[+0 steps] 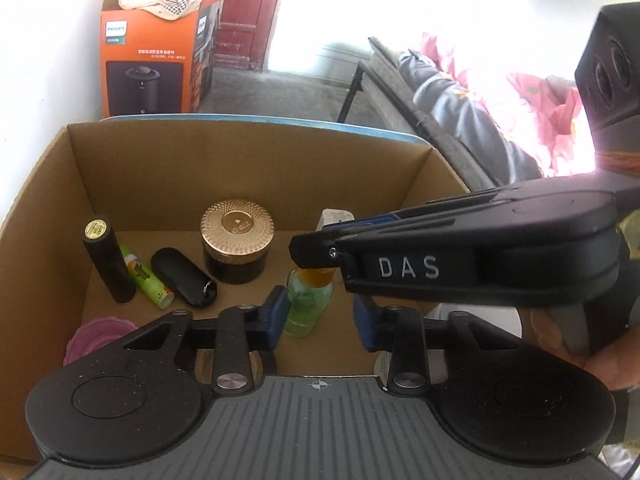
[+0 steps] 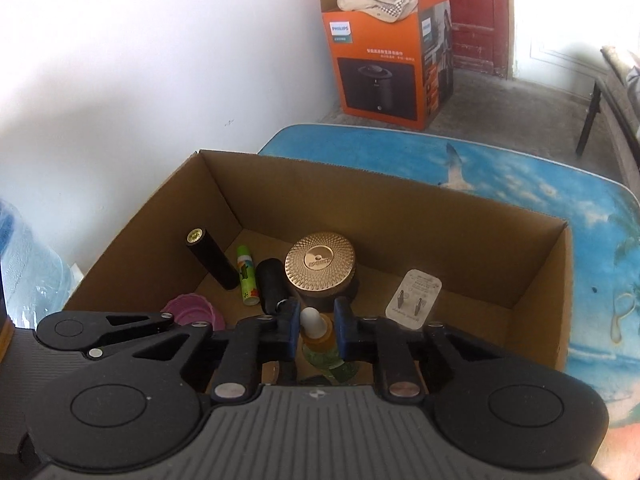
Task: Organize rigid objects
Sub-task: 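Shift the dropper bottle beside the white charger and open the right gripper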
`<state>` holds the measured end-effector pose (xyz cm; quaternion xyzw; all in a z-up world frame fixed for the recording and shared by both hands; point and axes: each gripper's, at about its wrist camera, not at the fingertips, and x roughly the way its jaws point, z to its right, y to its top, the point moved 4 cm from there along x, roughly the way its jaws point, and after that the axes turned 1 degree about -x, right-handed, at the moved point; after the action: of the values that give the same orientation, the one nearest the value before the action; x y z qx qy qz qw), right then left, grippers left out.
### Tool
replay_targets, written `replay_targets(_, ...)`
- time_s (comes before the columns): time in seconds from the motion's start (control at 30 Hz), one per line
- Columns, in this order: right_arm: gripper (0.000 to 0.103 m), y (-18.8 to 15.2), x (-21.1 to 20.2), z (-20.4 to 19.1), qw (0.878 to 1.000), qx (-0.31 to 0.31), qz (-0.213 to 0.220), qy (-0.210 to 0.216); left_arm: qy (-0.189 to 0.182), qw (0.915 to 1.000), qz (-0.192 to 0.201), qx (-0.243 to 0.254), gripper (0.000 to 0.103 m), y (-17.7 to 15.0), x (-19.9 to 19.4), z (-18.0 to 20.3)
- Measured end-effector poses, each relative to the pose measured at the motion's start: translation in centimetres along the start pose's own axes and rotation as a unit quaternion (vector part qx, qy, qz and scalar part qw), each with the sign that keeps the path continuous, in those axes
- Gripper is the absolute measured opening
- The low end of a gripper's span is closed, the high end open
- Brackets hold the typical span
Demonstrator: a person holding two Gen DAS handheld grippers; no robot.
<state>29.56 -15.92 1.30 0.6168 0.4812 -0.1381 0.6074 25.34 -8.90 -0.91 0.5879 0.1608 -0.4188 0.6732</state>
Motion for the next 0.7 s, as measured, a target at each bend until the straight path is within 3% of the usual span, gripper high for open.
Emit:
replay_targets(0.07,0.018,-0.1,-0.1,0.0,1.000,-0.004,0.004,-0.001,-0.002,1.0000,0.000,-0.003,0.021,0.1,0.2,0.0)
replay_targets(0.13,0.017,-0.2,-0.2,-0.1,1.000,-0.006,0.005,0.001,-0.001,1.0000,0.002,-0.003,0.020,0.3,0.1,0.2)
replay_targets(0.33,0.011,-0.5,-1.0,-0.2,1.000,-0.014,0.009,0.002,-0.003,0.9999,0.011,0.007,0.020,0.2,-0.6,0.9)
replay_targets(0.7,0.011,-1.2,-1.7,-0.4,1.000,-0.026,0.006,-0.008,0.000,0.9997,0.017,0.018,0.020,-0.1,-1.0,1.7)
